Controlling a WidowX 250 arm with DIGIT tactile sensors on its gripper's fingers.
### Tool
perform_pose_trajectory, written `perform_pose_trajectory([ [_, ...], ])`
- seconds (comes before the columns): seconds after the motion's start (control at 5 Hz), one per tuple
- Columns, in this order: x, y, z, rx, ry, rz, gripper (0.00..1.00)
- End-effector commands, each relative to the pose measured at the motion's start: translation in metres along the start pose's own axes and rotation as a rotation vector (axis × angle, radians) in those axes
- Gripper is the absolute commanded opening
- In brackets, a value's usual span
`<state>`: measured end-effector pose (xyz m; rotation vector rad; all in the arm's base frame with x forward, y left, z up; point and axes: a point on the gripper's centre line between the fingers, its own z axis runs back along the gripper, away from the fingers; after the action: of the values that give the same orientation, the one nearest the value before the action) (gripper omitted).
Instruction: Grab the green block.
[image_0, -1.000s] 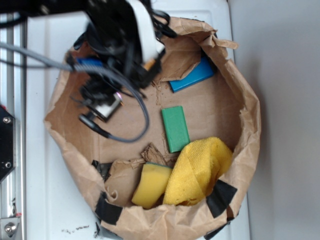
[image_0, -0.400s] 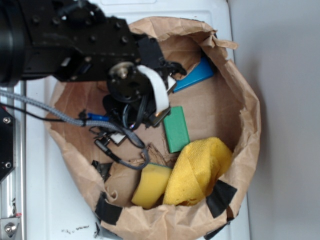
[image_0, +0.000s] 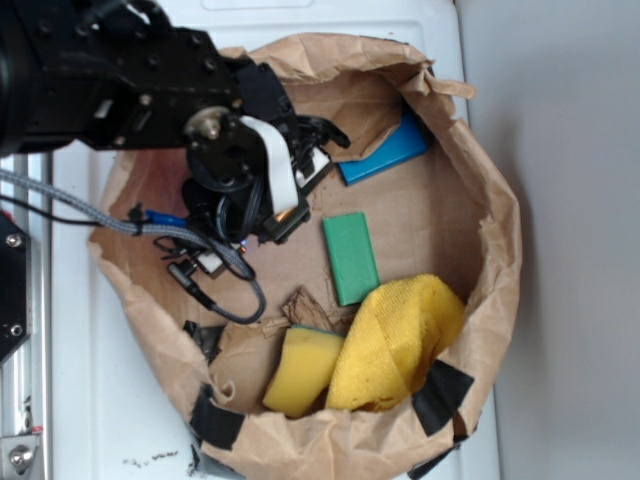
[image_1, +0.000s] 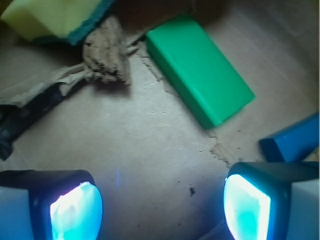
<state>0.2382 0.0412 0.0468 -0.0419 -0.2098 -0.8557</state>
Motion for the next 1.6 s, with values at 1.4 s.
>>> perform_pose_trajectory([
  [1.4,0.038,-0.001,-0.006,0.007,0.100,-0.021,1.00],
])
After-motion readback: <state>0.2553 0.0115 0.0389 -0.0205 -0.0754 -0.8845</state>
